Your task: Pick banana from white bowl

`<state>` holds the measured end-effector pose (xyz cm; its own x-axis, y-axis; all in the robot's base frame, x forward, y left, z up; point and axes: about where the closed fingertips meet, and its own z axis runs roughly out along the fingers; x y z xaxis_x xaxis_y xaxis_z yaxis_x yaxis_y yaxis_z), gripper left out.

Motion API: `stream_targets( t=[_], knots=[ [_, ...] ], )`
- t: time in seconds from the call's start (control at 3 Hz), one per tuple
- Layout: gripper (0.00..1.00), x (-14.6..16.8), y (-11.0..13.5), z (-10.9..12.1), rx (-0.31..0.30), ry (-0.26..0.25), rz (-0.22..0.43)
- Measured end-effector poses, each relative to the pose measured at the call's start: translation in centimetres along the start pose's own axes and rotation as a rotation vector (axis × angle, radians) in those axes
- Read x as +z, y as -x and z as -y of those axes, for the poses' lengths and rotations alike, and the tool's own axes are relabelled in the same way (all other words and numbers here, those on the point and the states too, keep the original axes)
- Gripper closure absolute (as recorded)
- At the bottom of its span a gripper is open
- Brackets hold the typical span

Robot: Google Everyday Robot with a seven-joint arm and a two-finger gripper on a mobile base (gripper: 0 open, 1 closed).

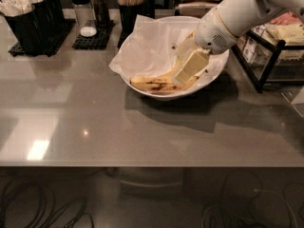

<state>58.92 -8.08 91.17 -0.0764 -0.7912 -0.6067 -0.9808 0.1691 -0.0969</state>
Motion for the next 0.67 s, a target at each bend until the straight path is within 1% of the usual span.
stream_targets(
  t=[0.33, 0.67],
  knots=[
    [0.21, 0.7, -0.3, -0.1, 0.010, 0.016, -0.005],
    [0.22, 2.1, -1.1, -0.2, 0.029, 0.044, -0.012]
  ],
)
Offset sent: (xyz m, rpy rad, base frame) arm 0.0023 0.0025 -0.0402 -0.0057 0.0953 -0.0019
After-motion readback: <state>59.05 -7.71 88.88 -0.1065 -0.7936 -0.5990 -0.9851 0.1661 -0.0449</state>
